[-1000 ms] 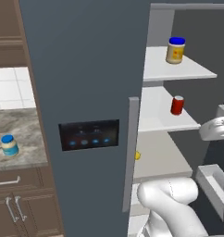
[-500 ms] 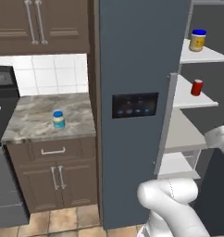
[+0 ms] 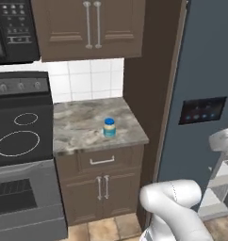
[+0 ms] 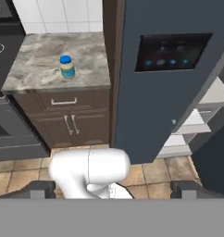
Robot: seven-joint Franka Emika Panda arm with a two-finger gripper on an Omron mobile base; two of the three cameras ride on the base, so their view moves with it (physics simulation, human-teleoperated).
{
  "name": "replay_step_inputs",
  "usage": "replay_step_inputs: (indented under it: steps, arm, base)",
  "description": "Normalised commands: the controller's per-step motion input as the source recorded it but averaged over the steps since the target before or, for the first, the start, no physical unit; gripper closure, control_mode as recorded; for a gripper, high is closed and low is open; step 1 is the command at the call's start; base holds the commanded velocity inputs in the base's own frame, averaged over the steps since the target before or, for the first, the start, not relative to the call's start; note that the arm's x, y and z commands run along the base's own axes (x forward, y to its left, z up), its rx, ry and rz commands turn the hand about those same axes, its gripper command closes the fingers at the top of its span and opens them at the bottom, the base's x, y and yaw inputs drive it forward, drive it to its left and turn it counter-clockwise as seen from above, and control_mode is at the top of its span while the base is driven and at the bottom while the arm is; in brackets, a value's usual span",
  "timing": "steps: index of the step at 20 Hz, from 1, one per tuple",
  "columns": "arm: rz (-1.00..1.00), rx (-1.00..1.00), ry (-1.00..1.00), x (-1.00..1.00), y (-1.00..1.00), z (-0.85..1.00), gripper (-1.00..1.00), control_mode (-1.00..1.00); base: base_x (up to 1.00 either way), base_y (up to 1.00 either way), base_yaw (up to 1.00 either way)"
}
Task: Place the mayonnaise and mayonnaise from the counter to the top shelf of the fridge. If the existing items in the fridge are on the top shelf, move them to other shelves.
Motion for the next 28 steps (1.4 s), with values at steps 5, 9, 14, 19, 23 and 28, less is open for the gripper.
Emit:
replay_step_inputs:
  steps: [5,9,14,19,23,28]
  arm:
    - [0.0,0.0,0.0,0.0,0.0,0.0,-1.0,1.0]
    - [0.0,0.0,0.0,0.0,0.0,0.0,-1.0,1.0]
    - [0.0,0.0,0.0,0.0,0.0,0.0,-1.0,1.0]
    - [0.0,0.0,0.0,0.0,0.0,0.0,-1.0,1.0]
    - [0.0,0.0,0.0,0.0,0.0,0.0,-1.0,1.0]
    - [0.0,0.0,0.0,0.0,0.0,0.0,-1.0,1.0]
  base:
    - [1.0,1.0,-0.23]
    - [0.81,0.86,-0.09]
    - [0.24,0.41,-0.07]
    - [0.31,0.17,-0.08]
    - [0.85,0.45,-0.13]
    - [0.61,0.27,-0.04]
